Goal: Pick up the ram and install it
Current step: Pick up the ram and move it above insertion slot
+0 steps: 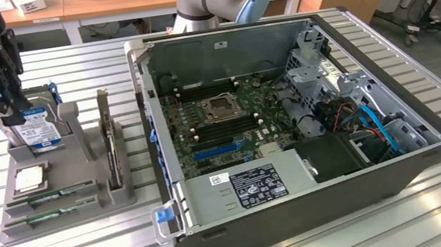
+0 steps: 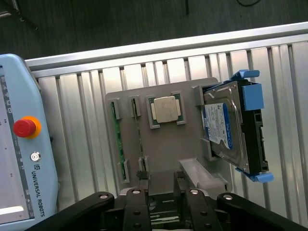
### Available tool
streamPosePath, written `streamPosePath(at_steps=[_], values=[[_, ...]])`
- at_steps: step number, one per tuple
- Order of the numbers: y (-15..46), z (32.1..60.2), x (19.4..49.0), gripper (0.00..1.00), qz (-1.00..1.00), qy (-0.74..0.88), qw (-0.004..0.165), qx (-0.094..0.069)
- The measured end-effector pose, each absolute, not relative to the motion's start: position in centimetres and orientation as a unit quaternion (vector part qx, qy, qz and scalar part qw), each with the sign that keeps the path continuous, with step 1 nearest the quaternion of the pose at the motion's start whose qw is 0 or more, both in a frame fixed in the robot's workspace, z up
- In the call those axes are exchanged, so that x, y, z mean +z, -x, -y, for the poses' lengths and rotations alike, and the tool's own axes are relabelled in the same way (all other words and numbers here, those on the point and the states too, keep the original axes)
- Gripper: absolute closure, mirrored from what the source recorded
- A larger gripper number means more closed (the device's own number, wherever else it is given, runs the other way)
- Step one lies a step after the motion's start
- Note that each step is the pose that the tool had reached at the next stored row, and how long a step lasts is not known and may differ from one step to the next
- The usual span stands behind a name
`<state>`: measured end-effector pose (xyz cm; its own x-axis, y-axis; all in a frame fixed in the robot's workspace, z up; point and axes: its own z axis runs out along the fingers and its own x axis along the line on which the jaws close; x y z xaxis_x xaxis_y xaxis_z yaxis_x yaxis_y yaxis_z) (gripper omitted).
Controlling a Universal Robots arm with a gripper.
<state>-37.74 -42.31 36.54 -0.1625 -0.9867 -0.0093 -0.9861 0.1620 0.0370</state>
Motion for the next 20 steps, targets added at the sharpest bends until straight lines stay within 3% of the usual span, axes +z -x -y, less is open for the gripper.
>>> streamPosePath(at_steps=[1, 20], values=[[37.74, 42.31, 36.54, 0.65, 0.762, -0.647, 0.008, -0.017], [37.74, 43.16, 36.53, 0.65, 0.753, -0.658, 0.009, -0.017]])
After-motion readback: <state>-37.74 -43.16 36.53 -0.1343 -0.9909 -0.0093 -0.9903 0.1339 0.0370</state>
